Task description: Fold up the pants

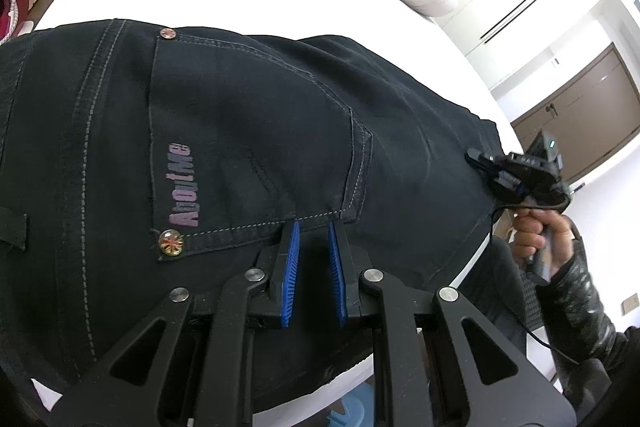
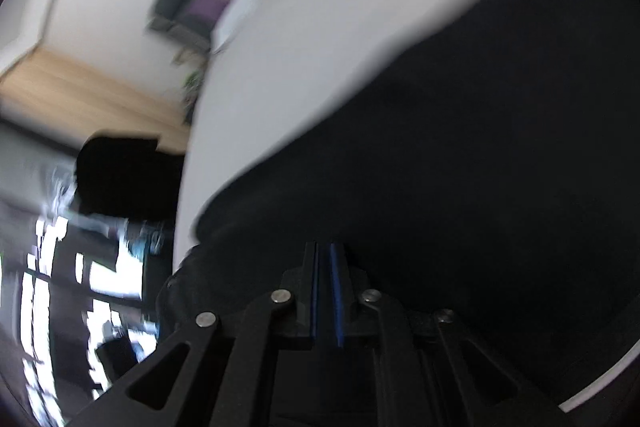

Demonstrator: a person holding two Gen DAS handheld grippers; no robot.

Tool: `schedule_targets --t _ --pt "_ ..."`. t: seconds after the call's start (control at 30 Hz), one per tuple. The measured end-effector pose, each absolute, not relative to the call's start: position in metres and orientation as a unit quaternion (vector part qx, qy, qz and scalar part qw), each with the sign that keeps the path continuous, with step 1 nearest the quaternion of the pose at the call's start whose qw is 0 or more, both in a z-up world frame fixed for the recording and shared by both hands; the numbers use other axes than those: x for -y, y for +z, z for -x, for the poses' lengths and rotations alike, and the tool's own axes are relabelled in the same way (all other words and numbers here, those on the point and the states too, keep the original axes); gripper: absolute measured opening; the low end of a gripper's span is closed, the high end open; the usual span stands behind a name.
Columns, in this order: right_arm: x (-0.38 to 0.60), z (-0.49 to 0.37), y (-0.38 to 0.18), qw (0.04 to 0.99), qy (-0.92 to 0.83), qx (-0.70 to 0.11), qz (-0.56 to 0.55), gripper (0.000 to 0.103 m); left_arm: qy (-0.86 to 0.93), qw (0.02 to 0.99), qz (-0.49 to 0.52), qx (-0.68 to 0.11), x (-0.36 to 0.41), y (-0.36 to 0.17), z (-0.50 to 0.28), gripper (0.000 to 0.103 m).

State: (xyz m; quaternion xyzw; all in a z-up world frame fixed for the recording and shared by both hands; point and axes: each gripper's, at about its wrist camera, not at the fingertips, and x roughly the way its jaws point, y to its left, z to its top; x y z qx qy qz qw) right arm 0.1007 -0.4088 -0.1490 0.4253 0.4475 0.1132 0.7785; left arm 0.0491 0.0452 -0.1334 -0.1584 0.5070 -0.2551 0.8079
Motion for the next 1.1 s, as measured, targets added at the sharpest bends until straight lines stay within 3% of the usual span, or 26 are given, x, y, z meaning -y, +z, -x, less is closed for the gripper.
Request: schedule_targets --t 0.27,0.33,0.4,0.57,0.67,0.73,0.83,1.1 --pt "0.557 -0.042 -0.127 0.796 -0.146 -0.361 -0.463 0.000 -0.240 0.826 0.140 -0.490 -0.041 -0.115 -0.041 0.015" --pt "0.557 -0.029 -0.109 0.804 -0.150 -0.337 -0.466 0.008 -0.246 0.831 0.142 -0.477 -0.038 -0.103 -0.040 0.015" --pt "0.528 -0.036 -0.094 0.812 -0.077 -0.331 -0.475 0.008 -0.260 0.834 0.143 -0.465 -0.027 -0.091 -0.044 0.015" --pt "0.378 -0.074 -0.096 0.778 0.152 -0.415 -0.447 0.008 -0.302 0.819 0.112 -0.474 0.028 -0.087 -0.067 0.015" --pt "0.316 -0.092 -0.129 0.735 0.175 -0.504 -0.418 0.008 -0.301 0.800 0.075 -0.513 0.050 -0.110 -0.071 0.015" --pt "0.309 -0.085 -0.140 0.734 0.167 -0.518 -0.406 0.000 -0.300 0.790 0.085 -0.528 0.046 -0.126 -0.061 0.015" --pt "0.327 -0.073 -0.138 0.742 0.160 -0.509 -0.406 0.000 -0.308 0.783 0.133 -0.524 0.027 -0.133 -0.044 0.015" --pt "0.358 -0.070 -0.111 0.756 0.070 -0.539 -0.364 0.000 -0.306 0.785 0.117 -0.526 0.028 -0.130 -0.019 0.015"
